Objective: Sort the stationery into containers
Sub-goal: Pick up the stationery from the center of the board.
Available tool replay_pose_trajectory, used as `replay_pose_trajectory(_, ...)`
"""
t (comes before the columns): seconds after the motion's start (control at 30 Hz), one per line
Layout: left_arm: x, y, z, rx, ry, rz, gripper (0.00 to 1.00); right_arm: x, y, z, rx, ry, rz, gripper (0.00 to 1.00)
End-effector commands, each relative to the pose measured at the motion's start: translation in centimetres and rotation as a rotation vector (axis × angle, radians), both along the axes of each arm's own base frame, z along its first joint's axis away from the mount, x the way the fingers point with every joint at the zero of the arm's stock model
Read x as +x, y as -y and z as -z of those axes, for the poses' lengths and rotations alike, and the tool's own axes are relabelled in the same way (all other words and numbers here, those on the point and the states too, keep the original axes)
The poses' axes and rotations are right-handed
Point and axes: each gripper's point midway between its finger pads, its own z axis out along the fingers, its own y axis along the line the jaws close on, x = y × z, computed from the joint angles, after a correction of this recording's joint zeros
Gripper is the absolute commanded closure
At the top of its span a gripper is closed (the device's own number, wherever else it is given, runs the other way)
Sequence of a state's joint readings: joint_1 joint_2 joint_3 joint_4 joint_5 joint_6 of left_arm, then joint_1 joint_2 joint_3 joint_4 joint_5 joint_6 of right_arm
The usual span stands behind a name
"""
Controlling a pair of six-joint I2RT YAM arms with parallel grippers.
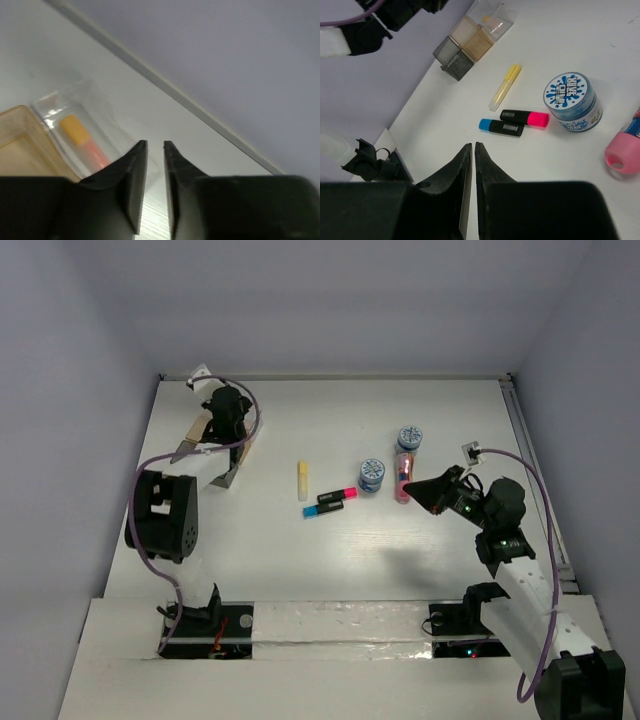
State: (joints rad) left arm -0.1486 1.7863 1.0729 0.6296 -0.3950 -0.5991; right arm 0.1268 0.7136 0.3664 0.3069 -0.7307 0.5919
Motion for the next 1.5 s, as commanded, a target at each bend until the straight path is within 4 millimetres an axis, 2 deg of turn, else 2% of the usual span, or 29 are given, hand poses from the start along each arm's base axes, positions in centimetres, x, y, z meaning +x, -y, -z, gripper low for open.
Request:
replay_pose_trajectory(0.0,-2.9,4.6,-8.3,0.067,0.118,0.076,0.85,0.5,0.1,-0.9,-0.007,0.046,0.018,0.88)
replay_pose_trajectory(0.03,-3.8,6.1,-8.1,0.072,0.102,0.109,0.96,0.7,0.1,-0.6,-0.012,0.034,0.026,0.93)
replay_pose_trajectory(0.07,-5.4,9.6,-8.8,0.067,0.119,0.198,1.0,1.0,0.3,-0.2,-0.021,0.022,0.042,0.98)
replay_pose_trajectory(0.13,-7.6,12.7,-6.1,0.091,0.05,0.274,1.0,1.4,0.5,0.2,-0.031,0.001,0.061,1.0)
replay_pose_trajectory(0.17,-9.3,15.4,-5.2,0.131,0.022,0.318,1.0,1.6,0.7,0.9,-0.043,-0.03,0.076,1.0)
replay_pose_trajectory(0.3,-12.4,18.1,-0.7,0.234,-0.124,0.392,1.0,1.6,0.8,1.1,-0.043,-0.037,0.08,1.0)
replay_pose_trajectory(0.37,-13.1,18.4,1.0,0.235,-0.184,0.431,0.92,1.7,0.9,1.1,-0.045,-0.037,0.089,0.97)
replay_pose_trajectory(0.43,-13.6,18.2,2.4,0.242,-0.225,0.436,0.74,1.7,0.9,1.1,-0.046,-0.036,0.092,0.91)
replay_pose_trajectory(0.47,-13.7,18.2,2.8,0.247,-0.239,0.44,0.69,1.8,1.0,1.2,-0.048,-0.036,0.097,0.77)
replay_pose_trajectory(0.53,-13.7,18.2,4.4,0.287,-0.301,0.444,0.58,1.8,1.0,1.2,-0.05,-0.037,0.101,0.64)
replay_pose_trajectory(0.57,-13.7,18.4,5.2,0.302,-0.327,0.461,0.56,1.8,1.0,1.3,-0.054,-0.038,0.101,0.57)
replay_pose_trajectory(0.6,-13.2,18.9,6.1,0.316,-0.355,0.47,0.54,1.7,0.8,1.2,-0.054,-0.038,0.093,0.56)
replay_pose_trajectory(0.7,-13.4,19.2,8.7,0.365,-0.436,0.49,0.54,1.8,1.0,1.3,-0.063,-0.037,0.108,0.56)
replay_pose_trajectory(0.9,-13.5,20.1,11.8,0.388,-0.503,0.541,0.55,1.7,1.1,1.3,-0.066,-0.037,0.109,0.57)
replay_pose_trajectory(1.1,-13.7,19.9,13.5,0.405,-0.541,0.543,0.59,1.7,1.0,1.3,-0.067,-0.037,0.106,0.57)
replay_pose_trajectory(1.17,-13.6,19.6,13.8,0.422,-0.557,0.531,0.65,1.8,1.2,1.4,-0.069,-0.036,0.115,0.58)
replay_pose_trajectory(1.2,-13.4,19.4,13.7,0.43,-0.553,0.516,0.71,1.8,1.1,1.4,-0.069,-0.039,0.113,0.59)
replay_pose_trajectory(1.23,-13.3,19.3,13.6,0.434,-0.547,0.51,0.85,1.8,1.1,1.5,-0.068,-0.042,0.109,0.61)
replay_pose_trajectory(1.33,-12.7,18.9,11.8,0.421,-0.504,0.482,1.0,1.7,0.8,1.5,-0.069,-0.042,0.096,0.82)
replay_pose_trajectory(1.37,-12.6,19.0,11.1,0.413,-0.487,0.483,1.0,1.8,0.9,1.5,-0.073,-0.041,0.1,0.92)
replay_pose_trajectory(1.47,-11.0,18.2,7.1,0.355,-0.396,0.454,1.0,1.8,0.0,1.8,-0.081,-0.058,0.077,0.95)
